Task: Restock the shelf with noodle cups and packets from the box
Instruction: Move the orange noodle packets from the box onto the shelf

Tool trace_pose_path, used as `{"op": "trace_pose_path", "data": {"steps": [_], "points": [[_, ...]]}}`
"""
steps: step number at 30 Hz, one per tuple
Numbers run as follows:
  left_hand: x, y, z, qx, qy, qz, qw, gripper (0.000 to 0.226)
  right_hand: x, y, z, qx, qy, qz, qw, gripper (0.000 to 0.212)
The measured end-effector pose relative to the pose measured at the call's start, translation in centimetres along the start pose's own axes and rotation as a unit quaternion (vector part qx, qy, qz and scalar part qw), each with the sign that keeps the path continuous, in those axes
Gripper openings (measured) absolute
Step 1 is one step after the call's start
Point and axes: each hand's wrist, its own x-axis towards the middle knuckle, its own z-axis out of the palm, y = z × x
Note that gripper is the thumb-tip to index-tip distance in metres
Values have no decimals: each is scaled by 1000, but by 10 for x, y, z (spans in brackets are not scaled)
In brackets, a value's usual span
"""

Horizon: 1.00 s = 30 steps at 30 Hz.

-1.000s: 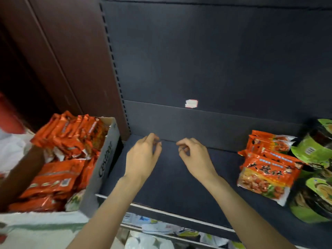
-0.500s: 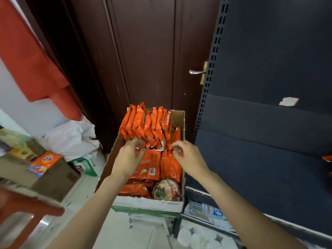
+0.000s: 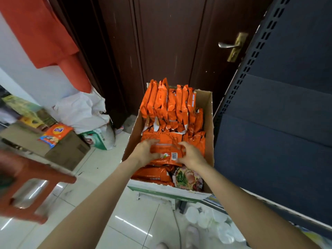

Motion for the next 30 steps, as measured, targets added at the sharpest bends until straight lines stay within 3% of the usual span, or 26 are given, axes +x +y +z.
{"op": "trace_pose_path", "data": {"steps": [3,8,16,22,30], "points": [[0,-4,1,-15,-11,11,1000,66,4,-2,-1,54,34,20,998,52],[0,3,4,-18,-13,93,995,63,7,-15,-15,95,103,-18,990,31],[5,26,-15,-5,161,148,976,23,12,-39,-42,198,137,-71,968,18],[10,38,-42,-9,235,143,961,25,33,-30,-77,82,217,-84,969,19],[16,51,-51,-4,228,107,968,22,59,-30,-82,-54,193,-110,974,35]]}}
